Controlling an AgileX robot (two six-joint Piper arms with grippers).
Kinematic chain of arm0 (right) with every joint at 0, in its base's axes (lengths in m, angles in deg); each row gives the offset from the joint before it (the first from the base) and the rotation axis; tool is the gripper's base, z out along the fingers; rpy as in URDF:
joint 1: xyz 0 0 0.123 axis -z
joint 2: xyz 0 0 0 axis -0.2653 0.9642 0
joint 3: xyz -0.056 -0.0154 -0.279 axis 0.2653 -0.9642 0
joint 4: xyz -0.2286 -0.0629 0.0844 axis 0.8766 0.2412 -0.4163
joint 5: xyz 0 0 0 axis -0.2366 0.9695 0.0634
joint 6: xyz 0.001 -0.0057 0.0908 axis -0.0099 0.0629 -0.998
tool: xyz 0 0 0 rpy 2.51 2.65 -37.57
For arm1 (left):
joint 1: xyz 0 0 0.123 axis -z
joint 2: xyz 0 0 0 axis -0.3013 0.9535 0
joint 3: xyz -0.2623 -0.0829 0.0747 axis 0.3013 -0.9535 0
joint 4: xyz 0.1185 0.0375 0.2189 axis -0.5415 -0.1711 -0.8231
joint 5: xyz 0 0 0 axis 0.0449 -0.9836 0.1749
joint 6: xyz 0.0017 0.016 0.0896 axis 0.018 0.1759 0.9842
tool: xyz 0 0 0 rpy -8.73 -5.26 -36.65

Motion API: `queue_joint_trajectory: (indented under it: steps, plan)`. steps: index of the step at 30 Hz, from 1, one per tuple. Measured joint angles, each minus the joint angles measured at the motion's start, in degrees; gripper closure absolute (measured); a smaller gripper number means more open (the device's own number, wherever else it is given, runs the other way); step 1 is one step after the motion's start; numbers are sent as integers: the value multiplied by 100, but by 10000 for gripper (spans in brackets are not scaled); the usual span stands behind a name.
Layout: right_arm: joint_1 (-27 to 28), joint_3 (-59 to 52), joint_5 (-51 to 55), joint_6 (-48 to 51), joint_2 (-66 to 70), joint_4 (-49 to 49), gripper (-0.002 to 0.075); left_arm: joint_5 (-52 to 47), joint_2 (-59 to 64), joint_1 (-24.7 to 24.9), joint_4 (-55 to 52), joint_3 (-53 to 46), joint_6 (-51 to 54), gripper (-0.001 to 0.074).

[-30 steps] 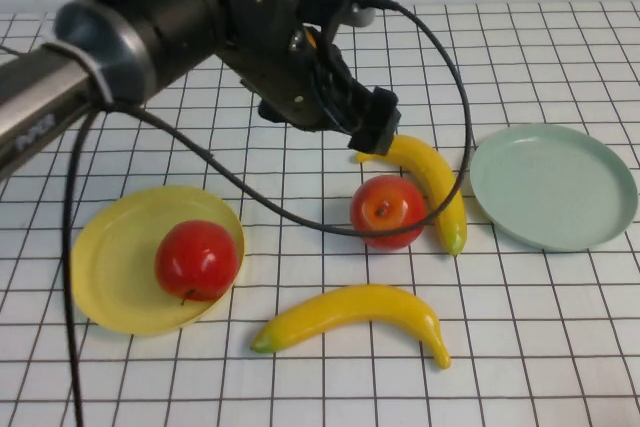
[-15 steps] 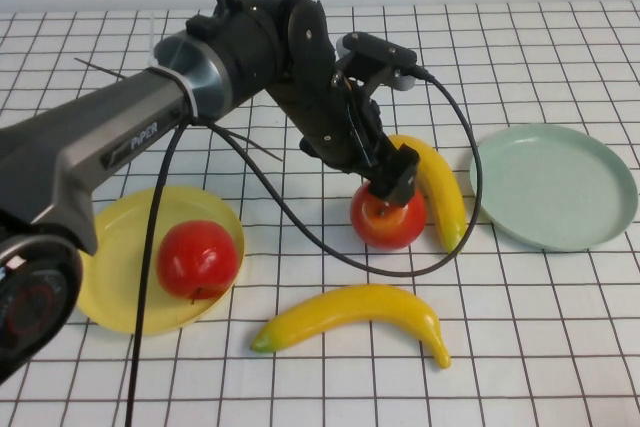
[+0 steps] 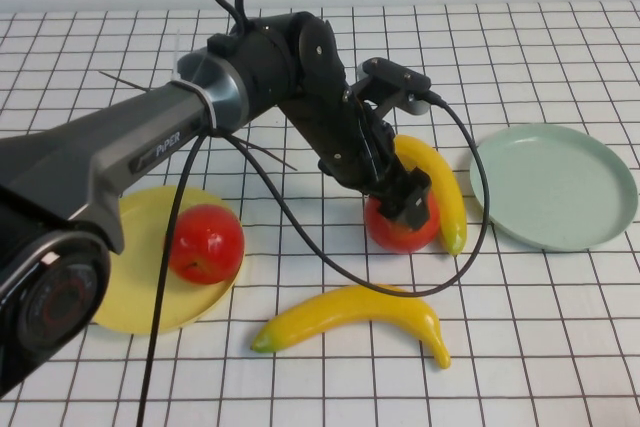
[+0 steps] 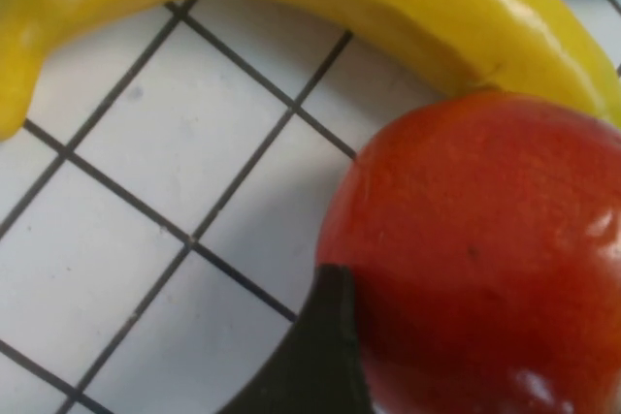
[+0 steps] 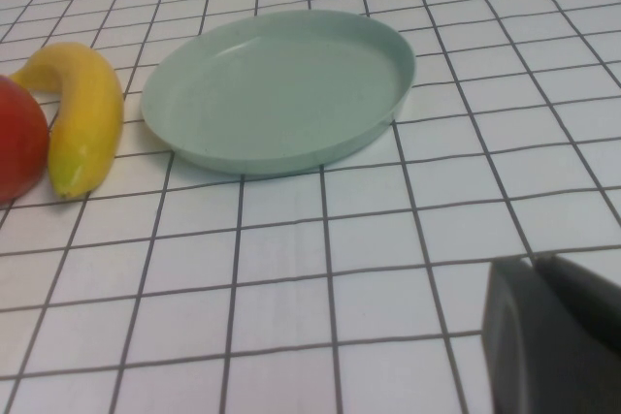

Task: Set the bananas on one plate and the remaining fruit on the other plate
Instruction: Put one type of fruit in the left plate

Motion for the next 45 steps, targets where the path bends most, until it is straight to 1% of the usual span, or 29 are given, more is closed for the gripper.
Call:
queue_joint_trajectory:
  steps: [9,10,12,13,21,24,29,32,34,36,40,42,45]
  plan:
    - [0,0,0,0,0,0,741,165,102,22,107,63,-63,92]
    - [0,0,0,0,0,0,741,165,102,22,107,63,-63,99]
    - [0,0,0,0,0,0,741,154,102,22,107,63,-63,143]
    - [0,0,0,0,0,0,741,141,105,22,121,63,-63,151]
    - [0,0,0,0,0,0,741,133,104,2,237,76,-63,151]
    - [0,0,0,0,0,0,741,-13,64,2,11,173,-180,151]
    - [0,0,0,0,0,0,741,-487,-369,-132,-1098,409,-647,151]
    - [0,0,0,0,0,0,741,-902,-752,-371,-1591,460,-867,151]
    - [0,0,0,0,0,0,741,-1170,-956,-611,-1723,469,-926,135]
    - [0,0,0,0,0,0,741,-1241,-1145,-991,-1724,434,-988,111]
    - [0,0,0,0,0,0,741,-1265,-1501,-1753,-1365,14,-1032,88]
    - [0,0,0,0,0,0,741,-1271,-1682,-2188,-1112,-342,-1032,85]
    - [0,0,0,0,0,0,741,-1271,-1883,-2692,-772,-934,-884,83]
